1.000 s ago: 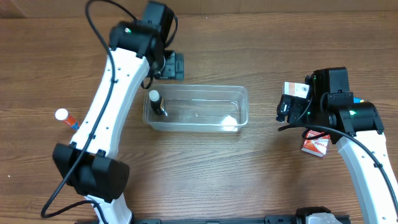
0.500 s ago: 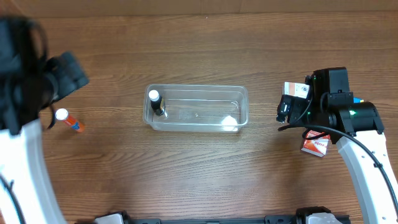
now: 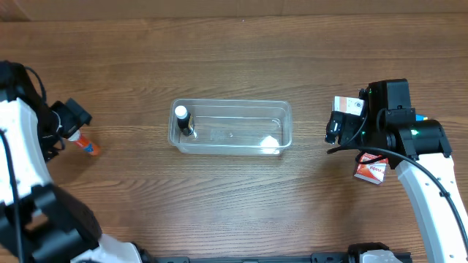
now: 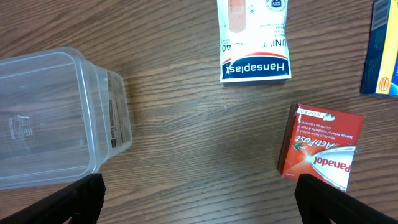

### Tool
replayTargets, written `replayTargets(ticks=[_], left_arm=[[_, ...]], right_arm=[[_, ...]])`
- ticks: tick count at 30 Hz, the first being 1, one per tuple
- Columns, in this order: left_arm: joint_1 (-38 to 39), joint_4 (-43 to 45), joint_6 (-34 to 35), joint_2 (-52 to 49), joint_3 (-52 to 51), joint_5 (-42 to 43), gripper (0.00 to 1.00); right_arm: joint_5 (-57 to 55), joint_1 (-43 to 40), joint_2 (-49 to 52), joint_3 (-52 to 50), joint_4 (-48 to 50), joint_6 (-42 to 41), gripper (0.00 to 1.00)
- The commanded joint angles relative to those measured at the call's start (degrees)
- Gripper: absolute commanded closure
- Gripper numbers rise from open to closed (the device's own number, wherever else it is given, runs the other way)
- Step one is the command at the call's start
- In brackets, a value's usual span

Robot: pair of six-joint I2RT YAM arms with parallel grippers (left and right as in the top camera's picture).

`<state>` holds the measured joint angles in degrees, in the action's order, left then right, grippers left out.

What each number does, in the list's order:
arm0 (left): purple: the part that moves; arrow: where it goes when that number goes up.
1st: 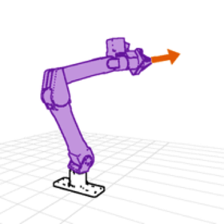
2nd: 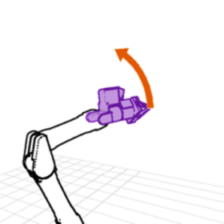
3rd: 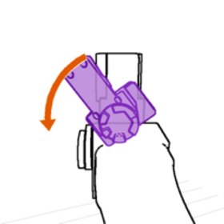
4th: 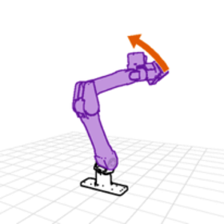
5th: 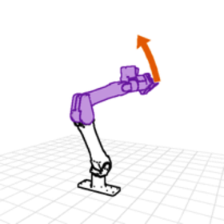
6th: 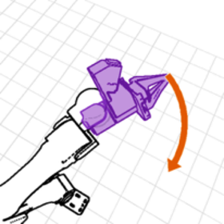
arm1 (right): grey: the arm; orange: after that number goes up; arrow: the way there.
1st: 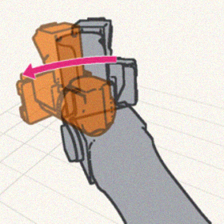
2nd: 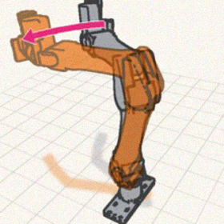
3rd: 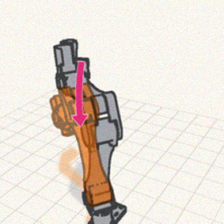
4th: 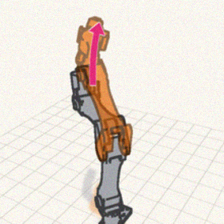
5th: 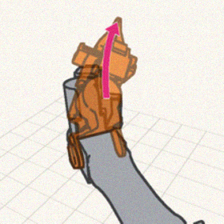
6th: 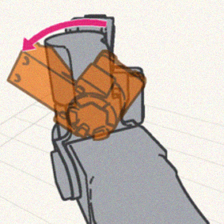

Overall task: Pack container
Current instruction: 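Move the left gripper to the orange tube and grasp it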

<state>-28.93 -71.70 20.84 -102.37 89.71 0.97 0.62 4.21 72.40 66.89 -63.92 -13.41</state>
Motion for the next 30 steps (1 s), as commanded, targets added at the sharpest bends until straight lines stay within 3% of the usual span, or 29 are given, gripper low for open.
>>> replayTargets(ticks=[1,6,11,19,24,30], left_arm=[[-0.1,1.1,-1.1,-6.1,0.0,1.0,0.00],[0.0,3.2,-1.2,-8.8,0.0,1.0,0.12],[0.0,3.7,-1.2,-8.9,0.0,0.3,0.47],[0.1,4.0,-1.6,-8.5,0.1,0.1,0.86],[1.9,2.9,-1.6,-2.3,0.5,0.2,0.88],[12.5,-0.1,-4.2,15.3,0.6,5.7,0.95]], right_arm=[[-0.6,0.2,0.0,1.7,0.1,0.3,0.00],[-0.6,0.2,0.0,1.7,0.1,0.3,0.00],[-0.6,0.2,0.0,1.7,0.0,0.3,0.00],[-0.6,0.2,0.0,1.7,0.0,0.3,0.00],[-0.6,0.2,0.0,1.7,0.0,0.3,0.00],[-0.6,0.2,0.0,1.7,0.0,0.3,0.00]])
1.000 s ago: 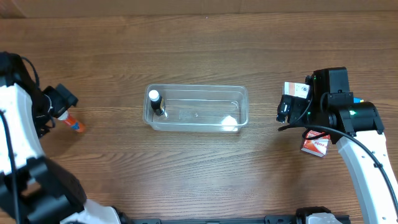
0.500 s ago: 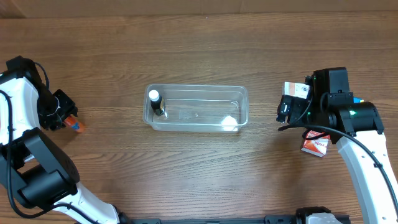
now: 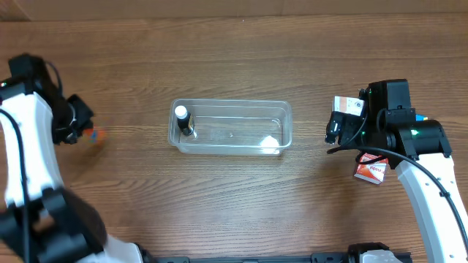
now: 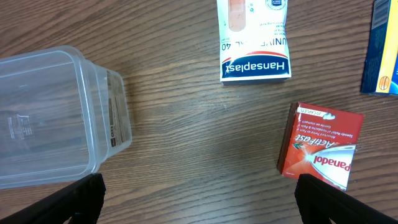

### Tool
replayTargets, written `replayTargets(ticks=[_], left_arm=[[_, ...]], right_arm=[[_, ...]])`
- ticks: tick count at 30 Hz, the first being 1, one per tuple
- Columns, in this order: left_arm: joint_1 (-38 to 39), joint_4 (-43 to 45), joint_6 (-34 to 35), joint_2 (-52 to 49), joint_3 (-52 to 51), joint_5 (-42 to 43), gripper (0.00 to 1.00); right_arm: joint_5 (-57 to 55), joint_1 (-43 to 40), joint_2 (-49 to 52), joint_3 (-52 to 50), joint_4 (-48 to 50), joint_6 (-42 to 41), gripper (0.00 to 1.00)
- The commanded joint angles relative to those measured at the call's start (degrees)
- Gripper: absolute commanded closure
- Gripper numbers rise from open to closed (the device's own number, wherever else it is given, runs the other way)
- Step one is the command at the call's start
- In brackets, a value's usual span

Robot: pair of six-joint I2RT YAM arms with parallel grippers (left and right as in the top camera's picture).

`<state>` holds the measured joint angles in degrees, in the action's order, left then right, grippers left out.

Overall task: Pack container
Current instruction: 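Move the left gripper to the orange tube and grasp it, then place the orange tube upright beside the bottle and release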

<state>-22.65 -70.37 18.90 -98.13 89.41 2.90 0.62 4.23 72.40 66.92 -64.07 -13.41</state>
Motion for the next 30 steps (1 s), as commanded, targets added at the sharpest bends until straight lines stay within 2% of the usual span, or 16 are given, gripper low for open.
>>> replayTargets(ticks=[1,5,10,20,30], left_arm=[[8.8,-1.9,-2.2,13.7,0.9,3.8,0.95],[21.1,-2.5,-1.0,21.1,0.9,2.6,0.94],[29.2,-5.6,0.0,17.7,0.7,1.0,0.95],[33.3,-6.2,-0.3,1.1,0.7,1.1,0.96],[34.8,-3.7,-0.5,-9.4,0.7,-1.9,0.96]], right_arm=[[-0.6,0.2,0.0,1.7,0.2,0.3,0.00],[-0.6,0.2,0.0,1.7,0.2,0.3,0.00],[-0.6,0.2,0.0,1.7,0.2,0.3,0.00],[-0.6,0.2,0.0,1.7,0.1,0.3,0.00],[-0.6,0.2,0.0,1.7,0.1,0.3,0.00]])
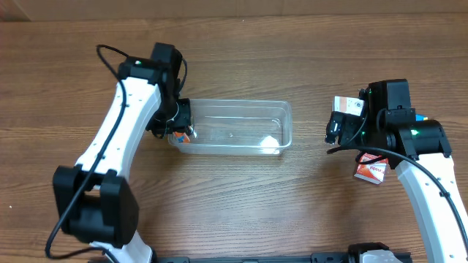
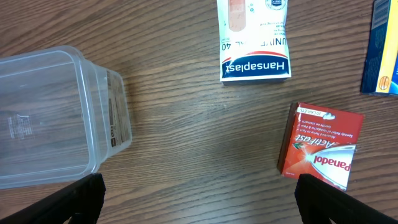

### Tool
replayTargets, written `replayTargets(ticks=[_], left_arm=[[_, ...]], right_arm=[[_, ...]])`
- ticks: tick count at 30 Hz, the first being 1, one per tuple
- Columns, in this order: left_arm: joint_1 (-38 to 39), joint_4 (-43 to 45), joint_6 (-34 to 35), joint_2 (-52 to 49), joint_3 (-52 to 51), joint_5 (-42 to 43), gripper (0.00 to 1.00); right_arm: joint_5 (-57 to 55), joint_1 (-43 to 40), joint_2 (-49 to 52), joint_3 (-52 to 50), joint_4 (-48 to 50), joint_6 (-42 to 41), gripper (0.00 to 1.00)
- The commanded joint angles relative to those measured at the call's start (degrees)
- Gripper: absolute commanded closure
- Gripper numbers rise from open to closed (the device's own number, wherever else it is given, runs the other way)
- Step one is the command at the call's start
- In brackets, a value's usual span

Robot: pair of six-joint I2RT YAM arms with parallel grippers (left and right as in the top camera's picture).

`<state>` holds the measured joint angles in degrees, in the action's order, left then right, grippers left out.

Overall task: Pack container
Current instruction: 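Place the orange tube upright beside the bottle and release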

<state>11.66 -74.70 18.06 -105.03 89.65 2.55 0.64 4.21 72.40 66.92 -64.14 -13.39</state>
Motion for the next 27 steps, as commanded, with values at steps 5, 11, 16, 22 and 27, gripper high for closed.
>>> replayTargets(ticks=[5,11,16,22,27], left_arm=[[0.5,2.5,0.3,-3.6,0.5,-1.5,0.86],[0.5,2.7,0.3,-3.6,0.5,-1.4,0.54],[0.5,2.7,0.3,-3.6,0.5,-1.4,0.53],[0.5,2.6,0.3,-3.6,0.5,-1.0,0.56],[0.5,-0.4,0.3,-3.3,4.0,-0.8,0.57]], right_arm=[[-0.6,0.2,0.0,1.7,0.2,0.3,0.00],[-0.6,0.2,0.0,1.7,0.2,0.3,0.00],[-0.6,0.2,0.0,1.7,0.2,0.3,0.00],[-0.6,0.2,0.0,1.7,0.2,0.3,0.00],[-0.6,0.2,0.0,1.7,0.2,0.3,0.00]])
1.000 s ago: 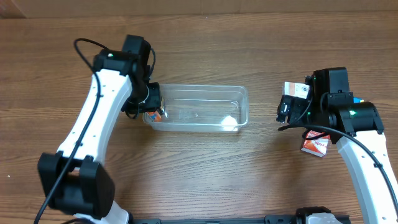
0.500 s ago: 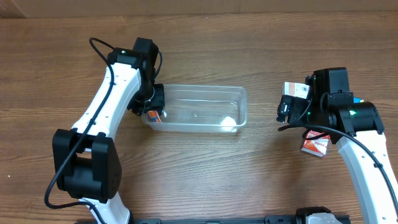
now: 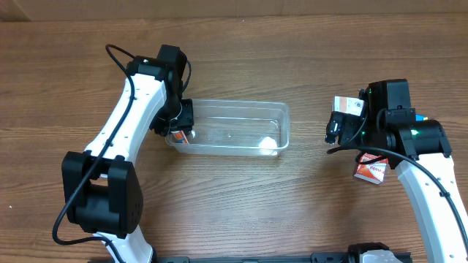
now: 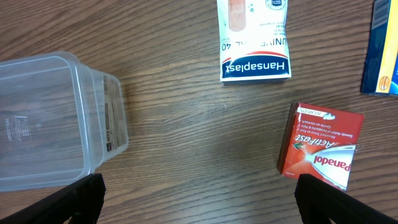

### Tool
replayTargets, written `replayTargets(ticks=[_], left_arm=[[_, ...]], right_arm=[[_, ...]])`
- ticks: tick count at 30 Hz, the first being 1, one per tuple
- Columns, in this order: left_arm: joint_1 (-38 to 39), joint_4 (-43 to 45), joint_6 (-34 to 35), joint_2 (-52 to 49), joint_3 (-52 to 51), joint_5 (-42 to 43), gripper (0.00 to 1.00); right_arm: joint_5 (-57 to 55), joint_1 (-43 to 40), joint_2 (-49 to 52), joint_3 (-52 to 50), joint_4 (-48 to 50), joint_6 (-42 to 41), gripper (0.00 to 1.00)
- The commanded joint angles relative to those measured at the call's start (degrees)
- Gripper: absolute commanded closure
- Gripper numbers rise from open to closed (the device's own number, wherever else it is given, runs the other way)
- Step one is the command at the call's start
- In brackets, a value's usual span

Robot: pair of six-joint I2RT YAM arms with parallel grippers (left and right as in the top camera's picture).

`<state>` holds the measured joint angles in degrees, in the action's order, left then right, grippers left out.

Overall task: Pack container
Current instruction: 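Place the orange tube upright beside the bottle and release, then grasp the white Hansaplast box with the right gripper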

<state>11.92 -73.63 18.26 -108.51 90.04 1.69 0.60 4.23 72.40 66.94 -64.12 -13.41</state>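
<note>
A clear plastic container (image 3: 234, 126) lies at the table's middle, and its right end (image 4: 56, 118) shows in the right wrist view. My left gripper (image 3: 178, 126) reaches into its left end, shut on an orange-and-white stick (image 3: 178, 136) that peeks out below it. A small white object (image 3: 270, 141) lies in the container's right end. My right gripper (image 4: 199, 199) hangs wide open over bare wood to the right of the container, with nothing between its fingers.
A Hansaplast box (image 4: 255, 43), a red Panadol box (image 4: 320, 146) and a blue box (image 4: 382, 50) lie on the table right of the container. The Panadol box (image 3: 371, 172) sits partly under my right arm.
The container has shifted slightly to the left, and my left gripper with the stick has edged left with it. My right arm has not moved.
My left gripper was beside the orange-and-white stick at the table's far left, then over it. Then it was at the container's left end with the stick, covering a small white-capped bottle there. Now it stays there and the container sits slightly further left.
</note>
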Motion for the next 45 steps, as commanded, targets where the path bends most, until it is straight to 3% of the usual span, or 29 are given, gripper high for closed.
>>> replayTargets(ticks=[1,8,11,15,20,23,29,34,45], left_arm=[[0.2,-2.4,0.1,0.5,5.1,0.0,0.56],[0.0,-7.8,-0.3,4.2,18.4,-3.7,0.41],[-0.1,-9.4,-0.2,6.1,22.3,-7.0,0.26],[-1.9,-9.1,-0.1,11.6,24.7,-6.6,0.21],[-8.2,-7.3,0.2,18.9,24.8,-6.4,0.16],[-15.2,-6.4,0.2,20.9,24.8,-2.9,0.03],[-23.7,-6.7,-0.3,19.8,23.1,1.8,0.00],[-23.9,-6.5,-0.3,17.9,22.5,1.8,0.00],[-23.9,-6.5,-0.3,14.5,22.5,2.4,0.00]], right_arm=[[-0.6,0.2,0.0,1.7,0.2,0.3,0.00],[-0.5,0.2,0.0,1.7,0.1,0.3,0.00],[-0.5,0.2,0.0,1.7,-0.3,0.3,0.00],[-0.6,0.2,0.0,2.5,-0.9,0.1,0.00],[-9.2,0.2,1.1,16.2,-3.6,0.1,0.00],[-12.9,-1.2,5.7,24.1,-3.8,1.5,0.00],[-10.3,-5.9,20.8,25.3,-3.8,4.5,0.00],[-7.8,-6.4,34.2,25.3,-3.2,6.3,0.00],[-4.4,-6.5,47.8,25.2,-2.1,7.9,0.00]])
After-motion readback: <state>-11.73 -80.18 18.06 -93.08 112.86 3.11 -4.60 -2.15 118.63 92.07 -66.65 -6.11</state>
